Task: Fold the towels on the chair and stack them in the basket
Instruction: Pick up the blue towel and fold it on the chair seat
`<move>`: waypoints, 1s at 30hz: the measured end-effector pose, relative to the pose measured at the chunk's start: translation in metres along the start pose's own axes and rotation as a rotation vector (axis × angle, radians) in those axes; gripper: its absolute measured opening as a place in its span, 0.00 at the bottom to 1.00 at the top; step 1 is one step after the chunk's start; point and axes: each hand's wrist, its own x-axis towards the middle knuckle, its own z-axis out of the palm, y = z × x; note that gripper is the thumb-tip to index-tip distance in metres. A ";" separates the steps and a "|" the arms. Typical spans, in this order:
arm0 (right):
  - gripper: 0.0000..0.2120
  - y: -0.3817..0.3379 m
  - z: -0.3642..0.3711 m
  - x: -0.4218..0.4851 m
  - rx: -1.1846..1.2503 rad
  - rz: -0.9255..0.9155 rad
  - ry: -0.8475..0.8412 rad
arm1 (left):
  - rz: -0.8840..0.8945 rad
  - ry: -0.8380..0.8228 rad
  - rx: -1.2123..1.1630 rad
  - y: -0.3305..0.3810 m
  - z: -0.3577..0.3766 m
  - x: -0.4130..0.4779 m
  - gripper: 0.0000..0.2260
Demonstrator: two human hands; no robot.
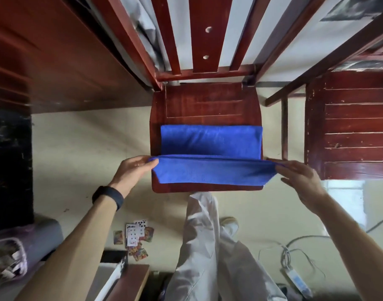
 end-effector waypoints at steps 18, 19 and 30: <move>0.05 -0.037 0.059 0.133 -0.078 0.040 0.248 | -0.044 0.347 0.185 0.018 0.039 0.130 0.08; 0.05 -0.036 0.060 0.136 -0.096 0.031 0.257 | -0.015 0.360 0.214 0.017 0.041 0.132 0.07; 0.09 -0.033 0.071 0.145 -0.272 -0.052 0.342 | 0.059 0.518 0.436 0.022 0.055 0.134 0.09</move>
